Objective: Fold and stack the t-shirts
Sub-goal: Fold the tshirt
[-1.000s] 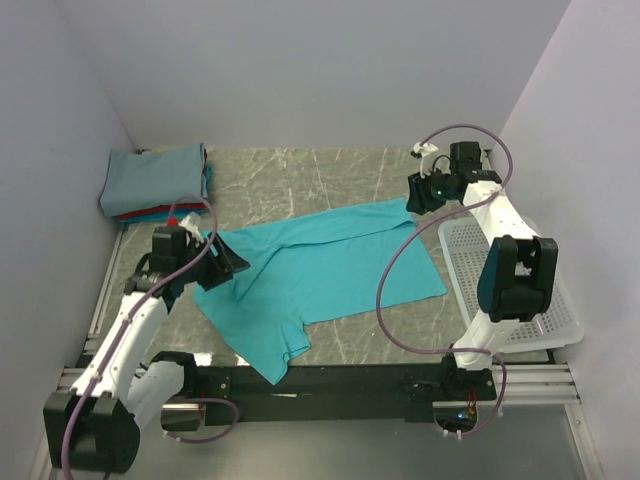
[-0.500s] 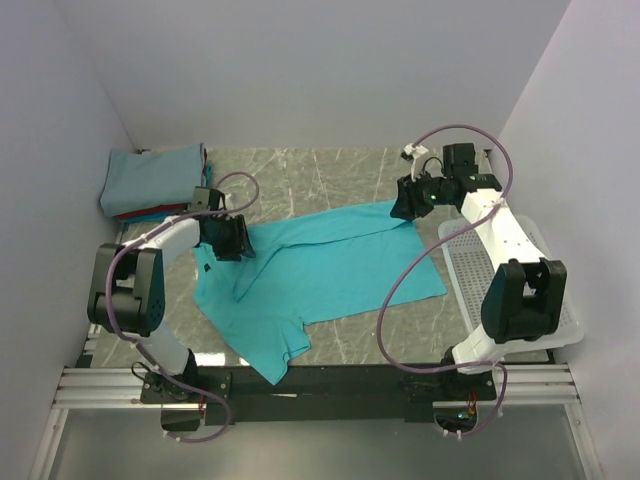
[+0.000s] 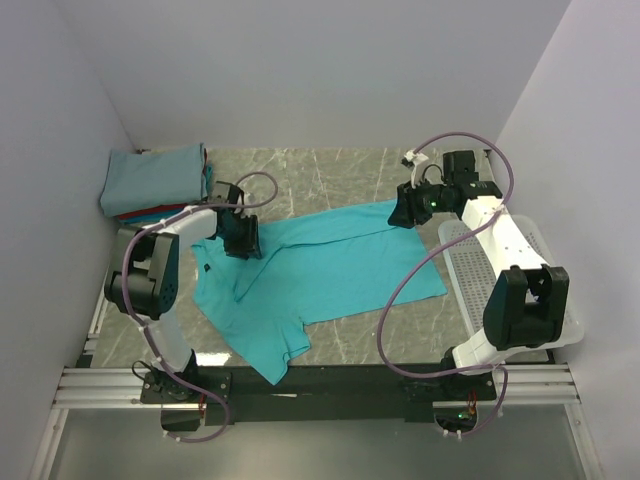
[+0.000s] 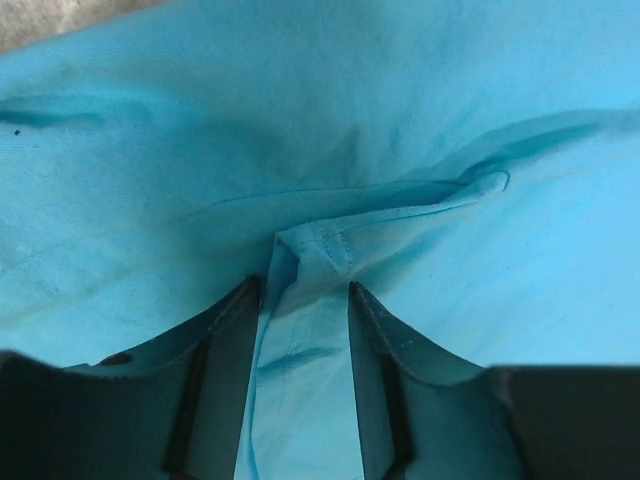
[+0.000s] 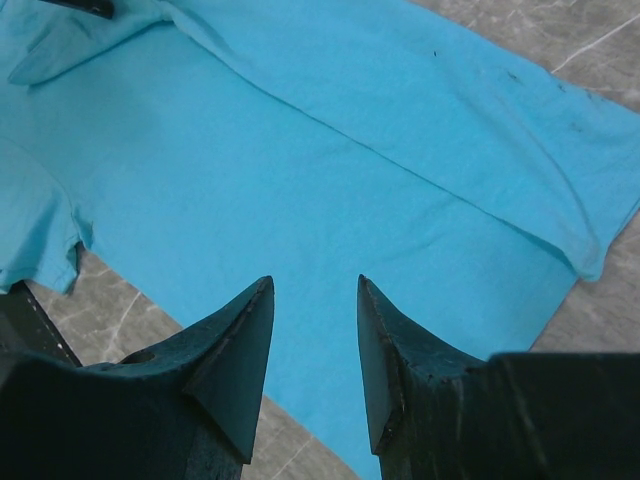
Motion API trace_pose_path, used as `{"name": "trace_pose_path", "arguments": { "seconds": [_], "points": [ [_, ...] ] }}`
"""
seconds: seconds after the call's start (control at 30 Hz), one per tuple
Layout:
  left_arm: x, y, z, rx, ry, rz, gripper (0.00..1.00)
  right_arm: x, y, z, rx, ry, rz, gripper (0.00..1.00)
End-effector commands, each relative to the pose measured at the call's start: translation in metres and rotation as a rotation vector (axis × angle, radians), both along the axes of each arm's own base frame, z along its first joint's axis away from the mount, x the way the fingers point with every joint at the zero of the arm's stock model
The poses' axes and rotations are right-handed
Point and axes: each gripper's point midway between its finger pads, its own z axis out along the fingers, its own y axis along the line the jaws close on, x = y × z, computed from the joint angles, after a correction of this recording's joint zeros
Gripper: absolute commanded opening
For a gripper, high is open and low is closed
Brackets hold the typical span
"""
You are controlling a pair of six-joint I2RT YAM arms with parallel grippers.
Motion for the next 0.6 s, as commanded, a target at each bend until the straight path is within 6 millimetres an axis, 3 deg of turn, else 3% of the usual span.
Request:
{"name": "trace_pose_path", "arguments": {
  "seconds": [0.0, 0.23, 0.57],
  "points": [
    [0.002, -0.006, 0.006, 0.014, -0.015, -0.042, 0.45, -0.001, 0.002, 0.010, 0.024, -0.033, 0.009, 0.46],
    [-0.009, -0.022, 0.018, -0.033, -0.026, -0.070, 0.30, -0.001, -0.002, 0.008, 0.024, -0.030, 0.004, 0.47],
    [-0.032, -0.052, 0.036, -0.102, -0.038, -0.134, 0.19, -0.001, -0.005, 0.008, 0.028, -0.028, -0.001, 0.46]
  ]
}}
